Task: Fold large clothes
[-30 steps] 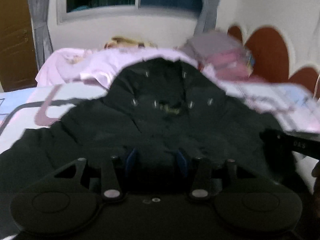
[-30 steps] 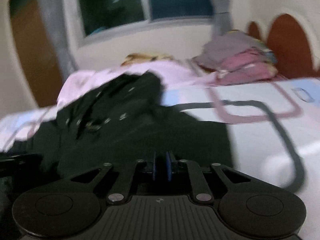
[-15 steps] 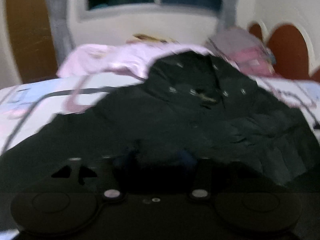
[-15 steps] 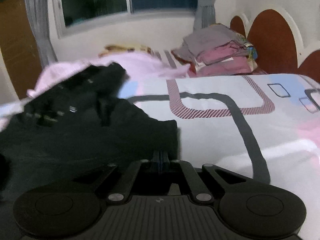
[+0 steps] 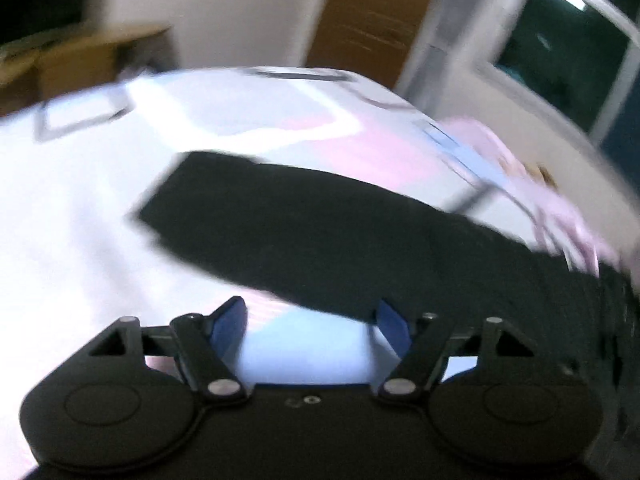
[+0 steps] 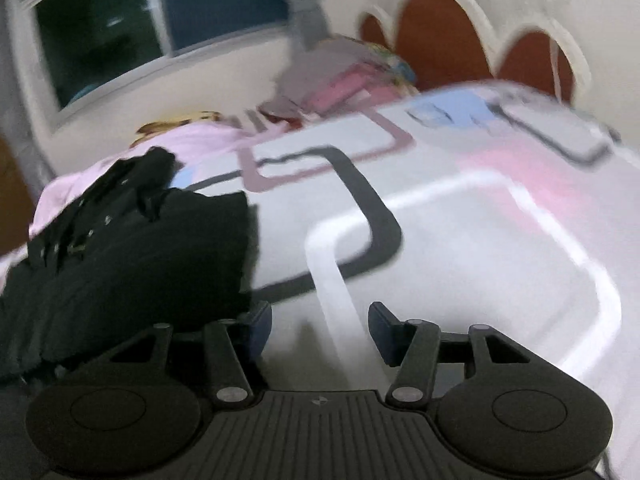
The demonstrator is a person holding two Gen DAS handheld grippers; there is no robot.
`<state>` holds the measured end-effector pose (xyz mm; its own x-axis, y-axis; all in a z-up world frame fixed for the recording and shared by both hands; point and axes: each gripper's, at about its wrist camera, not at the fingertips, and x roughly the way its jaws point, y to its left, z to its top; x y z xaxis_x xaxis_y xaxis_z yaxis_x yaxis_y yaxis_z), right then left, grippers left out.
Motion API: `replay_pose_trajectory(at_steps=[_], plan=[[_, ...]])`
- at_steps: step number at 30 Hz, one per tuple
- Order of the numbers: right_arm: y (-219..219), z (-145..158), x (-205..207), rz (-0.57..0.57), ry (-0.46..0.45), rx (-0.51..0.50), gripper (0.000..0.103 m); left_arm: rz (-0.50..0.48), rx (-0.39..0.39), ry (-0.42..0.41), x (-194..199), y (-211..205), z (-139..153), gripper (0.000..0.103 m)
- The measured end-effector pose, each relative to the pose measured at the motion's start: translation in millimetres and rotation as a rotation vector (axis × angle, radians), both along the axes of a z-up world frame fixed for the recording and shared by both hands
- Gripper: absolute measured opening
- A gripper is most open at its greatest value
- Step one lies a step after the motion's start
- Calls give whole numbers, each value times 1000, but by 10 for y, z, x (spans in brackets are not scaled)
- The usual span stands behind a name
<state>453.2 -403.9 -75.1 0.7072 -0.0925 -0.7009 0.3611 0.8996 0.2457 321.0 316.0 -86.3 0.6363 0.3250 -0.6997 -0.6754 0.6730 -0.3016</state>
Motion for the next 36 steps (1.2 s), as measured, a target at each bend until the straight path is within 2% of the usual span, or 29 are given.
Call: replay_pose_trajectory(at_steps=[2,5,9,11,13,14,17,22,26,31,36], plan=[[-8,58,-66,-10,11,-3,55,47,-104,-62,-135,239,-74,69],[29,169,-121,-18,5,-19,55,92,-257,-203,-225,498,-175,69],[89,313,-214,-33,-14,-25,55,86,-304,-254,-99,626,-255,67],[120,360,-234,-39,-23,-19,55,80,-307,-260,-20,652,-283,58],[155,384,-236,-48,-20,-28,55,68,-316,-254,27,724,-302,8],[169,392,-235,-50,-17,-29,55,54,-328,-275,58,718,-280,8],[219,436,-252,-47,-29,-37,55,-15,-208,-329,228,513,23,7],[246,435,-209,-25,-42,-44,55,-242,-89,-400,702,-188,586,7],[186,411,-21,-7,-59,-21,55,-462,-15,-366,1169,-1013,821,7],[120,415,203,43,-91,24,55,-685,39,-293,1671,-2175,869,7],[-66,366,317,77,-109,73,55,-887,60,-148,2086,-3275,622,7]])
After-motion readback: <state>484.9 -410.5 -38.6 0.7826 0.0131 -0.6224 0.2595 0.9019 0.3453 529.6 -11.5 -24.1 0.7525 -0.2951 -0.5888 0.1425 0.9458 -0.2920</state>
